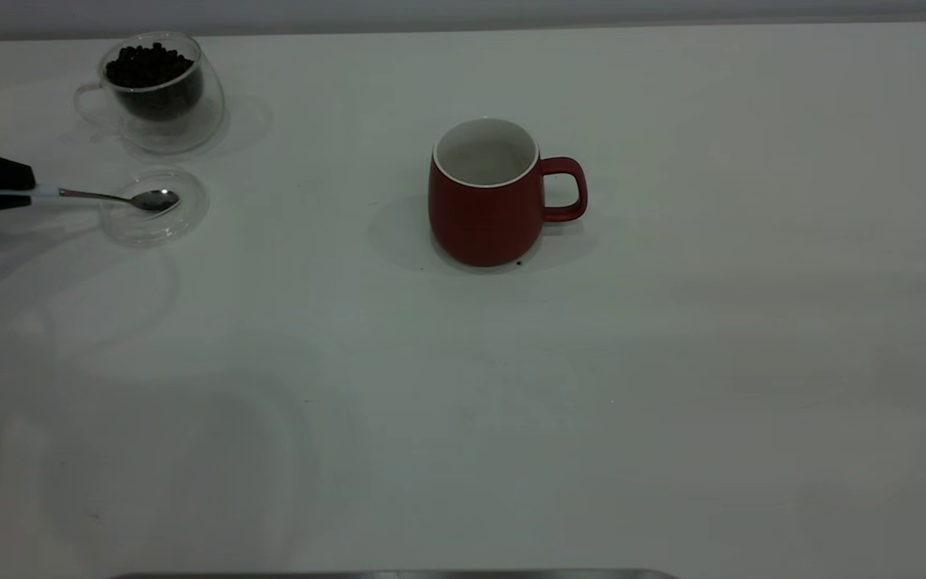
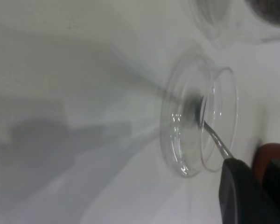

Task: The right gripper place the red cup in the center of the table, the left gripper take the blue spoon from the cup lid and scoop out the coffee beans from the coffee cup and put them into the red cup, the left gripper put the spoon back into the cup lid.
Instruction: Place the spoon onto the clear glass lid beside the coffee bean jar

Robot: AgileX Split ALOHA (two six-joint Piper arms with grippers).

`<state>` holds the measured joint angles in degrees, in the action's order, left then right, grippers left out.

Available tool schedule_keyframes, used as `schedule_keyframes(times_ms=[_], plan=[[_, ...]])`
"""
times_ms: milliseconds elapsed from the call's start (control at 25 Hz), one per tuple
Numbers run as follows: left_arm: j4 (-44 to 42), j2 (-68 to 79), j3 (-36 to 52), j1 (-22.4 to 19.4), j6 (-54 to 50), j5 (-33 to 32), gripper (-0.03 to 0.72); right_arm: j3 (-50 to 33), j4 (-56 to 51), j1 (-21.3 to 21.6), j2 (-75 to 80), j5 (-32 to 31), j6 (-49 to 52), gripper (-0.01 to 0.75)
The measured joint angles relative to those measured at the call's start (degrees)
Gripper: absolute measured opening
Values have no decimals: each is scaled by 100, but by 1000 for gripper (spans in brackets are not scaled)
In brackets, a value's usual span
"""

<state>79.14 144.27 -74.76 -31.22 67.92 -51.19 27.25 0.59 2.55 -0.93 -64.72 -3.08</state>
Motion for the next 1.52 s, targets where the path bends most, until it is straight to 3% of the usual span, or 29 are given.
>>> schedule_keyframes(times_ms=[560,640,920,1040,1520], plan=[[406,441,0,0,89,-460,138,0,0,0,0,0,0,590],[406,445,0,0,92,-465,192,0,0,0,0,0,0,590],[373,439,-5,0,211,-507,486,0,0,0,0,0,0,590],[200,376,-5,0,230,-501,557,0,0,0,0,0,0,590],[-1706,-999,-5,0,-438,172,584,0,0,0,0,0,0,590]])
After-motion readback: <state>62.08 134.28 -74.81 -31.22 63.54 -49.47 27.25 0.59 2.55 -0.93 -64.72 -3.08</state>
